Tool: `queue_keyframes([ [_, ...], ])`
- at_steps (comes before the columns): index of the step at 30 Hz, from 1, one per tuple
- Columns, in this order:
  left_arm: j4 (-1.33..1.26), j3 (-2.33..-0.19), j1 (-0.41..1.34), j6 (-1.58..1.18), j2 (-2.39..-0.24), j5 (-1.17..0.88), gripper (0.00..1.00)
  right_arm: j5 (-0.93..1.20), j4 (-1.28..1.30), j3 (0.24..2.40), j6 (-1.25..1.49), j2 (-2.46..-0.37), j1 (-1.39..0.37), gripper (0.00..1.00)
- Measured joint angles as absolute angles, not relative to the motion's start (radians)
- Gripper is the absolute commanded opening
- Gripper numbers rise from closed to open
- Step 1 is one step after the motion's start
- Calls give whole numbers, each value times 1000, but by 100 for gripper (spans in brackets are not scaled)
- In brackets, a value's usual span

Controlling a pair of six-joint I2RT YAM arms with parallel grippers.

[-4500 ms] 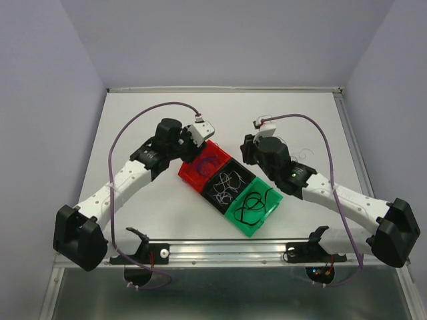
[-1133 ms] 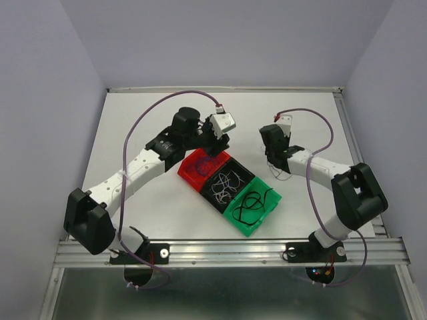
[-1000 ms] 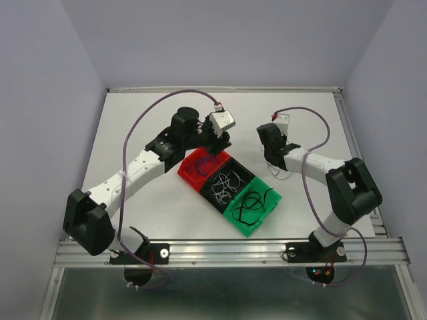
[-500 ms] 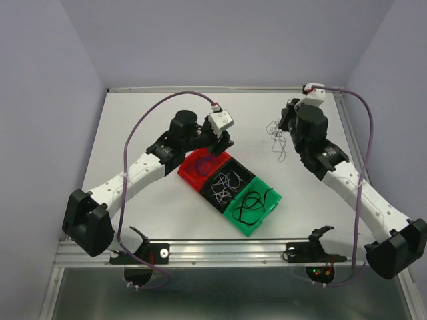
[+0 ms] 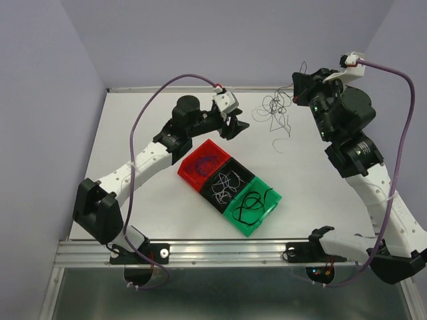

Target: Untangle the cables

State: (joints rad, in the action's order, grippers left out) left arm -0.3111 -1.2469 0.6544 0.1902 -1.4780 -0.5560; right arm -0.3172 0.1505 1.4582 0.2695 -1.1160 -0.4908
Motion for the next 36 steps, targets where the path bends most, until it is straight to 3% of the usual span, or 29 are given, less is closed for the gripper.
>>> queue_keyframes([
  [7,-440,-1223,654,178,-1518,-629,64,-257,173,1458,303,-1113,-491,0],
  [14,-540,-1118,655,350,-1523,-690,66,-187,189,1467,342,-1127,-491,1],
  [27,-956,-761,675,851,-1501,-620,67,-88,211,1551,396,-1152,-491,1],
  [36,-1127,-756,675,913,-1505,-574,67,-54,222,1551,406,-1154,-491,0],
])
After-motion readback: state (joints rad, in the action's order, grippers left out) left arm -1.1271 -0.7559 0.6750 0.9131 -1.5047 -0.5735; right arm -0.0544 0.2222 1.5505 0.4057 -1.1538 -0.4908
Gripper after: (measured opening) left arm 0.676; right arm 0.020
